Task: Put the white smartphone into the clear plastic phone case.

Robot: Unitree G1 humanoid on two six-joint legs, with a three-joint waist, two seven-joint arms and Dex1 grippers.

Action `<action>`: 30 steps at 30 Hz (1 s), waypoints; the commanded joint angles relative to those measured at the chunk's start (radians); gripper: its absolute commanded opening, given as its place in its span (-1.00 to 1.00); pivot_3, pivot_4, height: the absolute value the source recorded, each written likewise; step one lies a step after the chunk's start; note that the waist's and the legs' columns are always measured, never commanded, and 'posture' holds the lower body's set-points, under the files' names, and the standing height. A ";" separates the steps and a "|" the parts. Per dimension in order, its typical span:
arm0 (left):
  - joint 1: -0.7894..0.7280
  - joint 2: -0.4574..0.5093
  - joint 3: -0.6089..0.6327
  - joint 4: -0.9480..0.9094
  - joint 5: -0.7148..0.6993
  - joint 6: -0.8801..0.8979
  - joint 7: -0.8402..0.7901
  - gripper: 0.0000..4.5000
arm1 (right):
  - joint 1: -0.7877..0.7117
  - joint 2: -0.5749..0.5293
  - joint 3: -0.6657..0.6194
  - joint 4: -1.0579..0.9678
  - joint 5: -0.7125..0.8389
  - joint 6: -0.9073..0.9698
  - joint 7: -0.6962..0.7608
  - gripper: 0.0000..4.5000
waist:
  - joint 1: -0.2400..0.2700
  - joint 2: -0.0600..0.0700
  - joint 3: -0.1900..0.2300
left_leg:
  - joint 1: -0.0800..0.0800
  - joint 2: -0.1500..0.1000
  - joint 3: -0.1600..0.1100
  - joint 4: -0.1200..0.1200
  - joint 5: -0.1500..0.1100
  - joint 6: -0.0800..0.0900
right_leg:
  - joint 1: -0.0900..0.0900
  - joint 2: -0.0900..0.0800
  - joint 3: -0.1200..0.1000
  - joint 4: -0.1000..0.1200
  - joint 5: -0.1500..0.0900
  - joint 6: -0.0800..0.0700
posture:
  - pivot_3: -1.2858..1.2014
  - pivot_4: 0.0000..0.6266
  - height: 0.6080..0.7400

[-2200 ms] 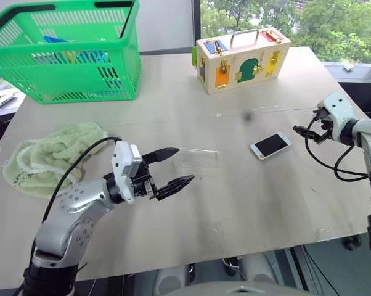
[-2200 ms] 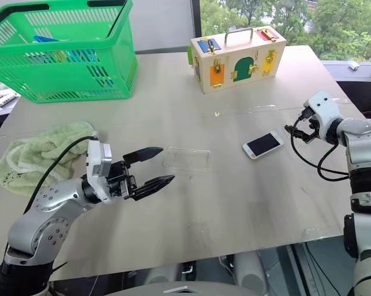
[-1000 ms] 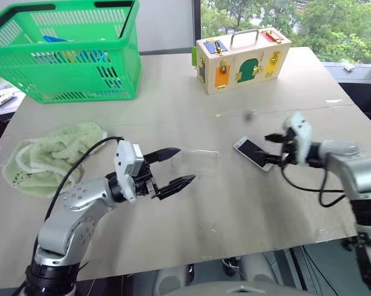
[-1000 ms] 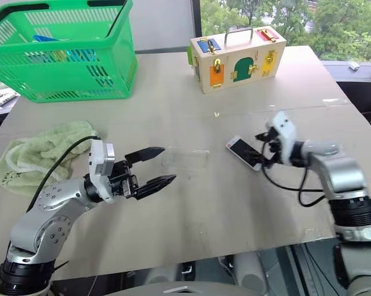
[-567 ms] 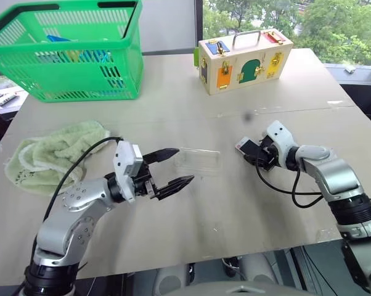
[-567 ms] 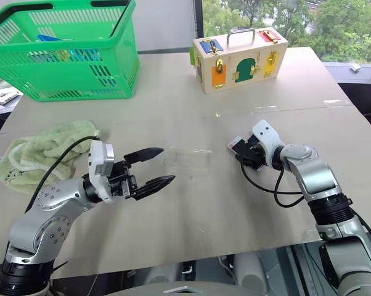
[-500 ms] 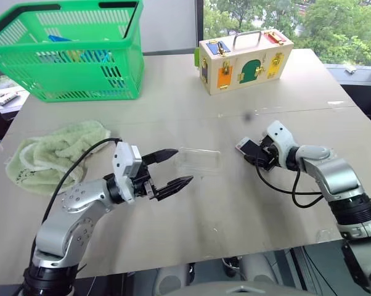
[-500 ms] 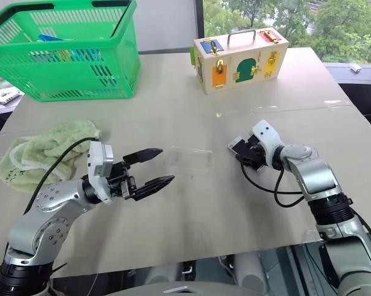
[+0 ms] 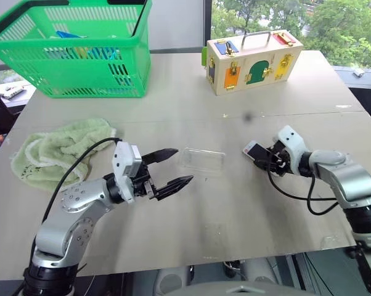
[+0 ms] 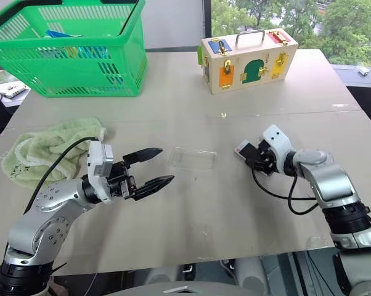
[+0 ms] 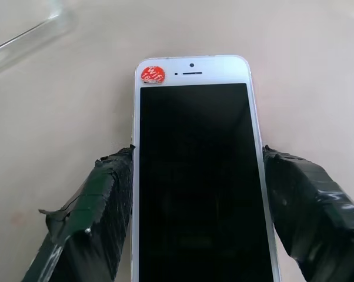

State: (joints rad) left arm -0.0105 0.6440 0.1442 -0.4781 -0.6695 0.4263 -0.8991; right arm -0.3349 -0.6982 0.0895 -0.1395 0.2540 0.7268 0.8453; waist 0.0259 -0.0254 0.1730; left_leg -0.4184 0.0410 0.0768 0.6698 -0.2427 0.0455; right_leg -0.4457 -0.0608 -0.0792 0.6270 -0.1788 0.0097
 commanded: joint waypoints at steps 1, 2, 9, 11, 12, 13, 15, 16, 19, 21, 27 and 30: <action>-0.022 0.011 -0.001 0.011 0.004 -0.020 -0.025 1.00 | 0.107 -0.096 -0.059 -0.090 0.047 -0.107 0.131 0.30 | 0.002 0.001 0.000 | 0.000 0.000 0.000 0.000 0.000 0.000 | 0.000 0.000 0.000 0.000 0.000 0.000 | 0.03 -0.52 1.00; -0.026 0.011 -0.002 0.017 0.006 -0.020 -0.030 1.00 | 0.128 -0.117 -0.065 -0.101 0.047 -0.133 0.148 0.30 | 0.002 0.001 0.000 | 0.000 0.000 0.000 0.000 0.000 0.000 | 0.000 0.000 0.000 0.000 0.000 0.000 | 0.03 -0.52 1.00; -0.064 0.021 -0.027 0.064 0.037 -0.028 -0.072 1.00 | 0.186 -0.171 -0.053 -0.075 0.016 -0.285 0.194 0.30 | -0.013 0.001 0.001 | 0.001 0.000 0.000 0.001 0.000 0.000 | 0.000 0.001 0.000 0.001 0.000 0.000 | 0.03 -0.52 1.00; -0.067 0.022 -0.029 0.079 0.048 -0.036 -0.082 1.00 | 0.178 -0.157 -0.041 -0.060 0.009 -0.317 0.195 0.30 | -0.013 0.001 0.001 | 0.002 0.000 0.000 0.001 0.000 0.000 | 0.000 0.002 0.000 0.001 0.001 0.000 | 0.03 -0.52 1.00; -0.066 0.023 -0.031 0.089 0.054 -0.041 -0.088 1.00 | 0.169 -0.149 -0.029 -0.051 0.004 -0.342 0.201 0.30 | -0.013 0.001 0.001 | 0.002 0.000 -0.001 0.001 0.000 0.000 | 0.000 0.002 0.000 0.001 0.001 -0.001 | 0.03 -0.52 1.00; -0.064 0.026 -0.031 0.099 0.060 -0.047 -0.097 1.00 | 0.158 -0.143 -0.011 -0.046 -0.005 -0.368 0.214 0.30 | -0.013 0.001 0.001 | 0.002 0.000 -0.001 0.000 0.000 0.000 | 0.000 0.002 0.000 0.001 0.001 -0.001 | 0.03 -0.52 1.00; -0.064 0.033 -0.033 0.117 0.068 -0.054 -0.113 1.00 | 0.130 -0.133 0.018 -0.042 -0.011 -0.394 0.242 0.30 | -0.013 0.001 0.001 | 0.002 0.000 -0.001 0.000 0.000 0.000 | -0.001 0.003 0.001 0.001 0.001 -0.001 | 0.03 -0.52 1.00; -0.067 0.038 -0.034 0.127 0.071 -0.057 -0.124 1.00 | 0.113 -0.127 0.029 -0.038 -0.012 -0.400 0.255 0.30 | -0.014 0.001 0.001 | 0.002 0.000 0.000 0.000 0.000 0.000 | -0.001 0.004 0.002 0.001 0.001 -0.001 | 0.03 -0.52 1.00; -0.103 0.050 -0.049 0.181 0.094 -0.077 -0.166 1.00 | 0.046 -0.120 0.078 0.021 -0.042 -0.456 0.307 0.30 | -0.012 0.002 0.001 | 0.002 0.001 0.000 0.000 0.000 0.000 | -0.001 0.004 0.002 0.001 0.001 -0.001 | 0.03 -0.52 1.00; -0.131 0.056 -0.063 0.226 0.114 -0.095 -0.198 1.00 | 0.007 -0.117 0.108 0.066 -0.065 -0.496 0.336 0.30 | -0.008 0.002 0.001 | 0.002 0.000 -0.001 0.001 0.000 0.000 | -0.001 0.004 0.002 0.001 0.001 -0.001 | 0.03 -0.52 1.00; -0.240 0.035 -0.133 0.353 0.186 -0.161 -0.256 1.00 | -0.059 -0.123 0.123 0.166 -0.077 -0.509 0.400 0.30 | -0.007 0.002 0.001 | 0.001 0.000 -0.001 0.001 0.000 0.000 | -0.001 0.004 0.003 0.001 0.001 -0.001 | 0.03 -0.52 1.00; -0.306 0.015 -0.176 0.429 0.239 -0.201 -0.264 1.00 | -0.058 -0.151 0.113 0.187 -0.064 -0.490 0.451 0.77 | -0.005 0.002 0.001 | 0.000 -0.001 0.000 0.001 0.000 0.000 | 0.000 0.004 0.004 0.001 0.001 -0.001 | 0.03 -0.52 1.00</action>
State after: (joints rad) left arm -0.2958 0.6622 -0.0185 -0.0665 -0.4602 0.2641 -1.1569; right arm -0.3909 -0.8275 0.2235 0.0514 0.1717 0.2306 1.2634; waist 0.0213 -0.0239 0.1741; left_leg -0.4180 0.0398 0.0769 0.6710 -0.2425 0.0453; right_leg -0.4462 -0.0568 -0.0756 0.6275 -0.1780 0.0091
